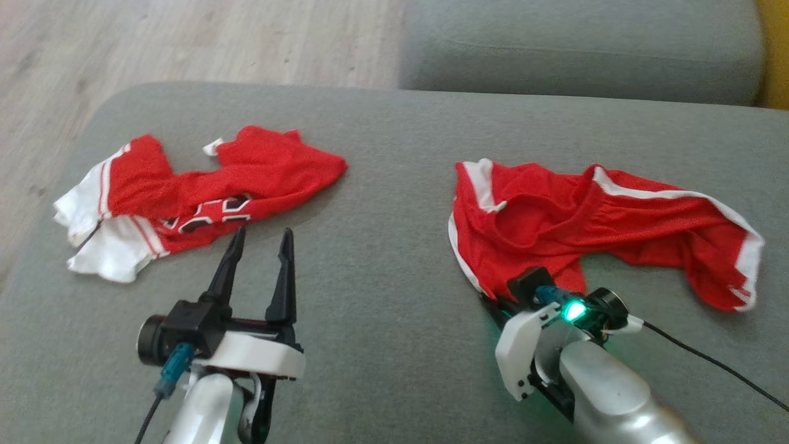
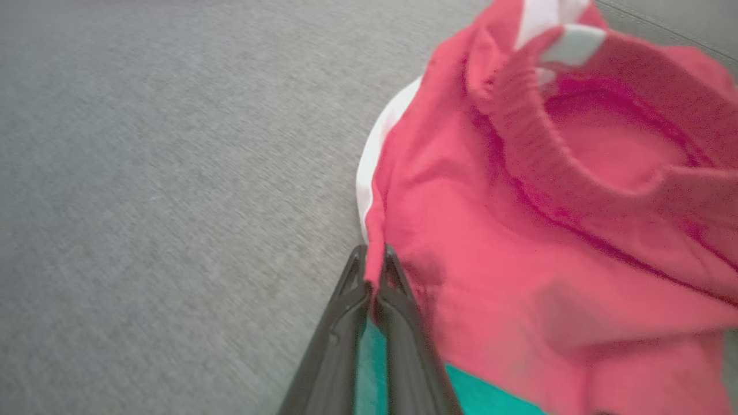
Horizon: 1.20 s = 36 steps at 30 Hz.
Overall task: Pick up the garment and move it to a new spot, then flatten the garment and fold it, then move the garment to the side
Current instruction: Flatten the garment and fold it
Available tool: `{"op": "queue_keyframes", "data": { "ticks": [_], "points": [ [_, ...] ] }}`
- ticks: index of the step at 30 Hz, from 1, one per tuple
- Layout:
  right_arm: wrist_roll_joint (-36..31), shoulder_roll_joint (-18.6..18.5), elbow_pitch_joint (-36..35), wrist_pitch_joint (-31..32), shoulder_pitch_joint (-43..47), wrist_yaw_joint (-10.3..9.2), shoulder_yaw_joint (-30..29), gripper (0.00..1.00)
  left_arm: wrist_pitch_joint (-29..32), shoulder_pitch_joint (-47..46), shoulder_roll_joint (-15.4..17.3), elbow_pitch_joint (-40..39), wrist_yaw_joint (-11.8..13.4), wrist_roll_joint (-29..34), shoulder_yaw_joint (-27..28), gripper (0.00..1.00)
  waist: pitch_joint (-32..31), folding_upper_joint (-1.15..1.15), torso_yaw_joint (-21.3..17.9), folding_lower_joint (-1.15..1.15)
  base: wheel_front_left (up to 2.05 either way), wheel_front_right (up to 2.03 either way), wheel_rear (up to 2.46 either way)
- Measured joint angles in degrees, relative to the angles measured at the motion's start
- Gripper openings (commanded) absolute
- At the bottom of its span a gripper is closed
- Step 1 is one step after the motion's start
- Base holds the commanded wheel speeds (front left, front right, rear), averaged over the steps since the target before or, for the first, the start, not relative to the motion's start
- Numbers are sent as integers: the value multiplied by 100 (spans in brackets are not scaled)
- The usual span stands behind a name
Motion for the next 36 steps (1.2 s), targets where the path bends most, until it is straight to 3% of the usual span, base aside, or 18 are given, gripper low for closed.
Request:
{"op": "queue_keyframes", "data": {
  "ticks": [6,10,16,21,22,23,29,32,36],
  "points": [
    [-178,-43,130,-149,136,0,-358,0,0,146,0,-56,7,-34,94,100,-165,0,-344,0,0,0,0],
    [-348,-354,89,-205,348,0,-745,0,1,317,1,-96,8,-33,136,100,-297,0,-659,-1,0,0,0],
    [-703,-1204,-458,166,656,0,-1906,0,1,333,1,-222,51,-78,187,100,-362,0,-1154,-1,0,0,0],
    [-1283,-1519,-1120,583,926,0,-3047,0,1,318,0,-223,51,-77,185,100,-313,0,-1302,-1,0,0,0],
    [-1393,-1491,-1257,647,1015,0,-3286,18,1,305,0,-224,51,-77,185,100,-301,0,-1312,-1,0,0,0],
    [-1507,-1436,-1404,662,1104,0,-3478,100,1,294,1,-225,51,-78,185,100,-290,0,-1317,0,0,0,0],
    [-1712,-552,-2388,545,1510,0,-4067,100,1,257,1,-220,48,-84,163,100,-235,0,-1292,0,0,0,0],
    [-1543,-236,-2919,155,1559,0,-3987,100,0,232,0,-212,41,-82,175,100,-223,0,-1272,0,0,0,0],
    [-1062,-99,-3507,-528,1595,0,-3553,100,0,230,1,-194,-3,-73,210,100,-221,0,-1267,0,0,0,0]
  ]
}}
